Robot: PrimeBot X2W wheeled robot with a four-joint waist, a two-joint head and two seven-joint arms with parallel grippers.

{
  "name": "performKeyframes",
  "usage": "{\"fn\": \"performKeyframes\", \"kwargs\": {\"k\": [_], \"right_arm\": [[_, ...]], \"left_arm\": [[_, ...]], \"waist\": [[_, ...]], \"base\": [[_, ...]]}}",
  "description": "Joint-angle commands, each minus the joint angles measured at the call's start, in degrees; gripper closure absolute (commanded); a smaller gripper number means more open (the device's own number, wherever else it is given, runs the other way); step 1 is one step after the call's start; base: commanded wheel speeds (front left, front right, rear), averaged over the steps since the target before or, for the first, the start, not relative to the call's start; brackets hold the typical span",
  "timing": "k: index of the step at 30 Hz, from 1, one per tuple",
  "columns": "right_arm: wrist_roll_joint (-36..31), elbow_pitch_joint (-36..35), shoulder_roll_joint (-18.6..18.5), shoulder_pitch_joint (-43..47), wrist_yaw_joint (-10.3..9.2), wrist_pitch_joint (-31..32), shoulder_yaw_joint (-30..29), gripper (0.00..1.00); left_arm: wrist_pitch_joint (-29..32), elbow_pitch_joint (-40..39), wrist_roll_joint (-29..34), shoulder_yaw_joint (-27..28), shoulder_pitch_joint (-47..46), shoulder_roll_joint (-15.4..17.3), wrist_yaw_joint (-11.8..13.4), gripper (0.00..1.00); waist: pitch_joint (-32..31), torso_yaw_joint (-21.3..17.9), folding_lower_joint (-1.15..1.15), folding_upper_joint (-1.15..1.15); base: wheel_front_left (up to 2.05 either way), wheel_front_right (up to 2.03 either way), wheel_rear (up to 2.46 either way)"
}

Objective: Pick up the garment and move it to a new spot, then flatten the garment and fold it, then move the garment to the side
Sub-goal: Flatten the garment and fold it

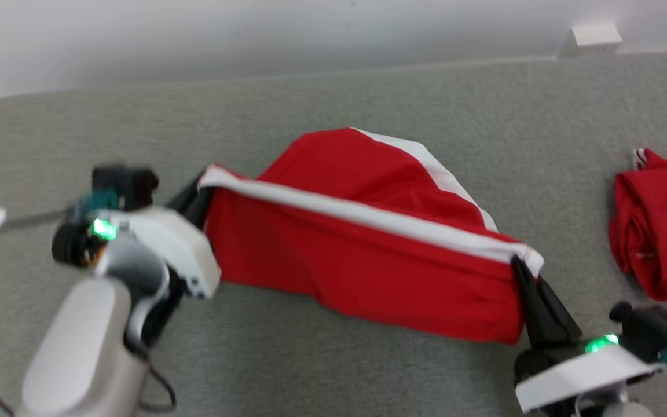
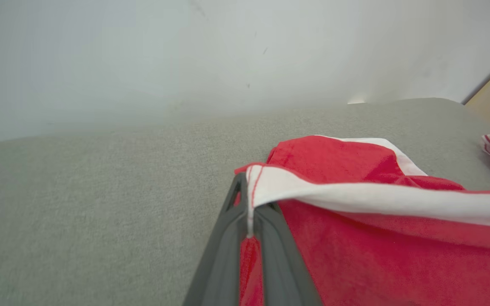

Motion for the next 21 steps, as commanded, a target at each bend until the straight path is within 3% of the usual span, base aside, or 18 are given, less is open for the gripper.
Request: {"fn": "performKeyframes", "kwargs": {"k": [1, 8, 15, 16, 17, 18, 19, 21], "right_arm": [[1.40, 2.08, 0.13, -2.88, -0.17, -0.72, 0.08, 1.00], [8.01, 11.63, 0.36, -13.13, -0.17, -5.73, 3.39, 1.00], [12.54, 18.58, 0.37, -19.17, -0.17, -9.40, 9.33, 1.00], [13.36, 19.30, 0.38, -19.89, -0.16, -9.78, 10.52, 0.92], [13.78, 19.96, 0.37, -20.73, -0.17, -10.34, 11.49, 0.53], [14.26, 20.62, 0.36, -21.37, -0.16, -10.72, 12.33, 0.20], [15.00, 21.11, 0.36, -21.84, -0.17, -11.11, 13.21, 0.00], [14.94, 22.14, 0.32, -22.63, -0.16, -11.69, 14.42, 0.00]], "left_arm": [[0.68, 3.60, 0.82, -0.68, -4.50, 0.57, -1.29, 1.00], [2.98, 21.56, 1.60, -4.95, -20.81, 0.32, -4.76, 1.00], [1.70, 34.01, 0.84, -8.30, -29.29, 0.25, -5.77, 1.00], [0.94, 35.66, 0.52, -8.73, -30.34, 0.05, -5.82, 0.96], [0.25, 37.38, 0.44, -9.26, -31.00, -0.12, -5.82, 0.34], [-0.58, 38.83, -0.02, -9.69, -31.56, -0.38, -5.85, 0.00], [-1.80, 39.78, -0.61, -10.25, -32.28, -0.68, -5.88, 0.00], [-3.82, 41.59, -2.41, -11.14, -33.09, -0.74, -5.91, 0.00]], "waist": [[2.82, -3.00, -0.01, 0.00], [6.24, -8.36, -0.01, 0.00], [7.80, -11.74, -0.01, 0.00], [7.98, -12.01, -0.01, 0.00], [8.08, -12.23, -0.01, 0.00], [8.16, -12.40, -0.01, 0.00], [8.24, -12.56, -0.01, 0.00], [8.33, -12.77, -0.01, 0.00]], "base": [[0.00, 0.00, 0.00], [0.00, 0.00, 0.00], [0.00, 0.00, 0.00], [0.00, 0.00, 0.00], [0.00, 0.00, 0.00], [0.00, 0.00, 0.00], [0.00, 0.00, 0.00], [0.00, 0.00, 0.00]]}}
